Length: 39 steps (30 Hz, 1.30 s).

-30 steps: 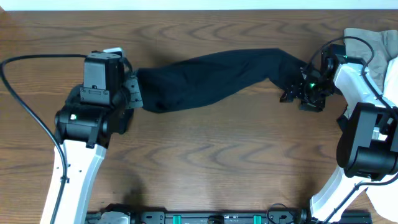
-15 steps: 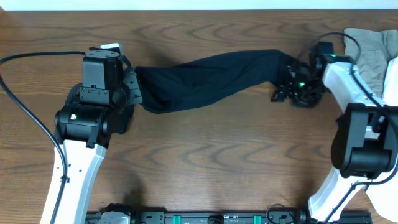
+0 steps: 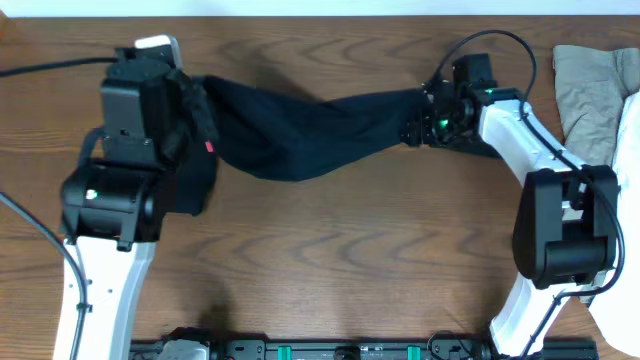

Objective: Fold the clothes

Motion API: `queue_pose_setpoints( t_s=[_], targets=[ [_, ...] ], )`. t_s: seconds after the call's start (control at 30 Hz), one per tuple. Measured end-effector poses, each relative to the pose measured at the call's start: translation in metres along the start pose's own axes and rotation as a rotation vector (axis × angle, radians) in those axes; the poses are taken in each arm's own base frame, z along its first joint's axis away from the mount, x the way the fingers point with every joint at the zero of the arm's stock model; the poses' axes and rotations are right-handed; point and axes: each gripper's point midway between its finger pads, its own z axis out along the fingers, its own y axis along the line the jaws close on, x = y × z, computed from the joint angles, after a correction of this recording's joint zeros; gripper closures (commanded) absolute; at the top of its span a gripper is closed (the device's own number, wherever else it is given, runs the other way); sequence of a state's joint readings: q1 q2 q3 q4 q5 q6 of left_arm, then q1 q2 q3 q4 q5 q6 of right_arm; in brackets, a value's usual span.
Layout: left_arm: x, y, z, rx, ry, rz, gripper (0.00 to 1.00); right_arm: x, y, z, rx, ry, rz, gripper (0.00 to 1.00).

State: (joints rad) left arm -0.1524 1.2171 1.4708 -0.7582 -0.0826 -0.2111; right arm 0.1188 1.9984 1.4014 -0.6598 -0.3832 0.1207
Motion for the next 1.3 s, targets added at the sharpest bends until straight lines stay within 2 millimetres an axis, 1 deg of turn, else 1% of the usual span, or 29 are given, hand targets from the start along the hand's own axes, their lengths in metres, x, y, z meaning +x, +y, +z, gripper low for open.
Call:
queue_pose_setpoints(
  t_s=[0.1, 0.17, 0.23, 0.33, 0.4, 0.5, 0.63, 0.73, 0.8, 0.93, 1.0, 1.07, 1.1, 1.13, 1.2, 1.27, 1.3],
  targets=[
    [-0.012, -0.002, -0.009, 0.01, -0.035, -0.007, 0.94, 0.001, 0.013, 0.006, -0.011, 0.003, -0.031, 0.42],
    [-0.015, -0.003, -0.01, 0.012, -0.042, -0.008, 0.94, 0.003, 0.023, 0.012, -0.019, 0.009, -0.061, 0.42],
    [-0.016, -0.003, -0.01, 0.013, -0.046, -0.01, 0.94, 0.008, 0.033, 0.02, -0.028, 0.024, -0.095, 0.54],
    [-0.016, -0.003, -0.01, 0.014, -0.048, -0.017, 0.94, 0.017, 0.048, 0.032, -0.047, 0.057, -0.131, 0.59],
    [-0.016, -0.003, -0.01, 0.014, -0.048, -0.021, 0.94, 0.027, 0.063, 0.041, -0.09, 0.085, -0.179, 0.64],
    [-0.016, -0.003, -0.01, 0.014, -0.048, -0.026, 0.94, 0.037, 0.089, 0.046, -0.18, 0.107, -0.273, 0.69],
    [-0.016, -0.003, -0.01, 0.014, -0.048, -0.028, 0.94, 0.052, 0.125, 0.047, -0.299, 0.128, -0.4, 0.7],
    [-0.017, -0.003, -0.01, 0.014, -0.048, -0.029, 0.94, 0.058, 0.145, 0.051, -0.329, 0.119, -0.489, 0.71],
    [-0.017, -0.003, -0.01, 0.014, -0.048, -0.033, 0.94, 0.058, 0.153, 0.056, -0.307, 0.1, -0.539, 0.71],
    [-0.017, -0.003, -0.01, 0.015, -0.049, -0.04, 0.94, 0.049, 0.155, 0.075, -0.206, 0.042, -0.588, 0.77],
    [-0.017, -0.003, -0.01, 0.015, -0.05, -0.045, 0.94, 0.041, 0.148, 0.087, -0.143, 0.013, -0.578, 0.79],
    [-0.017, -0.003, -0.01, 0.015, -0.048, -0.048, 0.94, 0.032, 0.138, 0.098, -0.086, -0.016, -0.543, 0.79],
    [-0.016, -0.003, -0.01, 0.014, -0.046, -0.051, 0.94, 0.022, 0.134, 0.097, -0.05, -0.053, -0.53, 0.78],
    [-0.015, -0.003, -0.01, 0.014, -0.044, -0.051, 0.94, 0.016, 0.131, 0.097, -0.032, -0.073, -0.518, 0.77],
    [-0.014, -0.002, -0.01, 0.012, -0.038, -0.053, 0.94, -0.001, 0.119, 0.095, 0.011, -0.127, -0.484, 0.75],
    [-0.013, -0.002, -0.01, 0.01, -0.032, -0.052, 0.94, -0.01, 0.106, 0.092, 0.033, -0.148, -0.448, 0.74],
    [-0.012, -0.002, -0.01, 0.009, -0.028, -0.052, 0.94, -0.014, 0.099, 0.09, 0.041, -0.154, -0.424, 0.72]
  ],
)
